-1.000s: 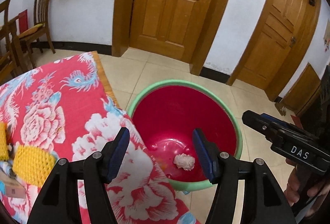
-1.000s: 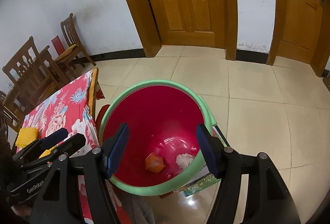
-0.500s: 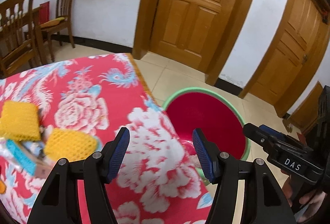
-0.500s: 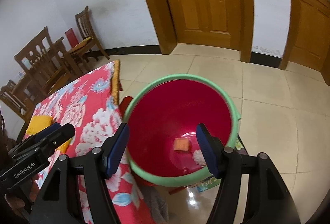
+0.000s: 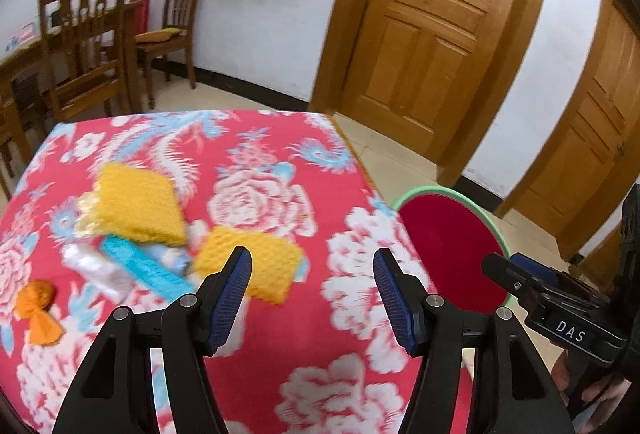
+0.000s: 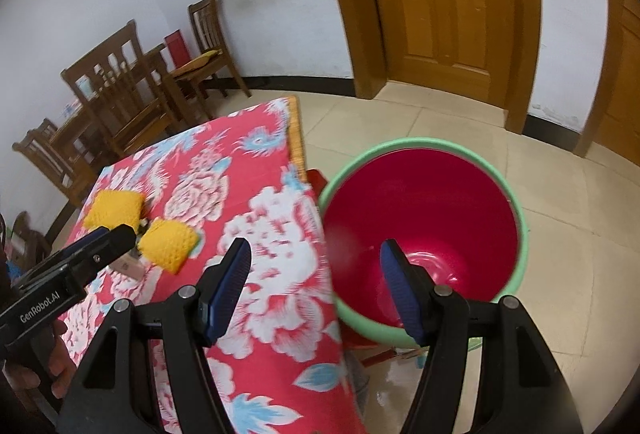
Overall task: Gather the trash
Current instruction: 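Move both tools back over the table toward the remaining trash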
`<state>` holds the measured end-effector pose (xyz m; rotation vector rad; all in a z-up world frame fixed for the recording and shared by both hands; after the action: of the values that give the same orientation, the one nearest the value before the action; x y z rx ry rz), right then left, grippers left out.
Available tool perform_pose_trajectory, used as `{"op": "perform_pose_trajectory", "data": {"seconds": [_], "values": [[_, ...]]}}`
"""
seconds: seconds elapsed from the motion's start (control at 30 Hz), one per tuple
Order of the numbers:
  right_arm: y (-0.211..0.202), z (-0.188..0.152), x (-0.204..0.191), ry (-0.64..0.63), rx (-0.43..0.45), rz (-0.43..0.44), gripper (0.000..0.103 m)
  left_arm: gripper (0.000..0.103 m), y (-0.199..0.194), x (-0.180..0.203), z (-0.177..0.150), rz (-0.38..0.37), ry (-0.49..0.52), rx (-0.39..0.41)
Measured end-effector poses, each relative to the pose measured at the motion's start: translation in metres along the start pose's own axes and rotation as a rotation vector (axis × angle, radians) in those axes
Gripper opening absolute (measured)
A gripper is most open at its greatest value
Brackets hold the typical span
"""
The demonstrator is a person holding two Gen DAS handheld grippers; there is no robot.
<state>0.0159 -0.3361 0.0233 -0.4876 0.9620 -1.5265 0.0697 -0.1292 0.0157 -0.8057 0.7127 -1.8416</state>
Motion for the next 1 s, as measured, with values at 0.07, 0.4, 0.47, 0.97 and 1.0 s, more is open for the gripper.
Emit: {"op": "perform_pose_trajectory", "data": {"seconds": [0.07, 0.4, 0.47, 0.97, 1.0], "values": [[0.001, -0.001, -0.01, -0.016, -0.005, 0.009, 0.067, 0.065, -0.004, -0.011, -0.002, 0.016, -0.018, 0.002], [0.014, -0.005, -0.055, -0.073, -0.043, 0.045, 0.067, 0.065, -0.021, -0.066, -0.012, 0.07, -0.116, 0.014], [0.017, -0.006, -0.064, -0.083, -0.053, 0.053, 0.067, 0.065, -0.024, -0.077, -0.014, 0.081, -0.135, 0.017], [0.049, -0.008, -0.115, -0.156, -0.115, 0.076, 0.067, 0.065, -0.032, -0.148, -0.025, 0.193, -0.252, 0.03], [0.052, -0.008, -0.118, -0.159, -0.121, 0.076, 0.067, 0.065, -0.031, -0.153, -0.025, 0.201, -0.26, 0.03]]}}
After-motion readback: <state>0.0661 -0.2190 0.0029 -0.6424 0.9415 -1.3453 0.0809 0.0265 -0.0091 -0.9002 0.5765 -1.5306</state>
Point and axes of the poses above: each gripper's, at about its wrist camera, not at the fingertips, and y roughly the way its jaws point, x to its right, z to its top, the point moved 1 cm from there along y, roughly the way its jaws point, and after that the axes turned 7 degrees about -x, right-handed, at the moved point
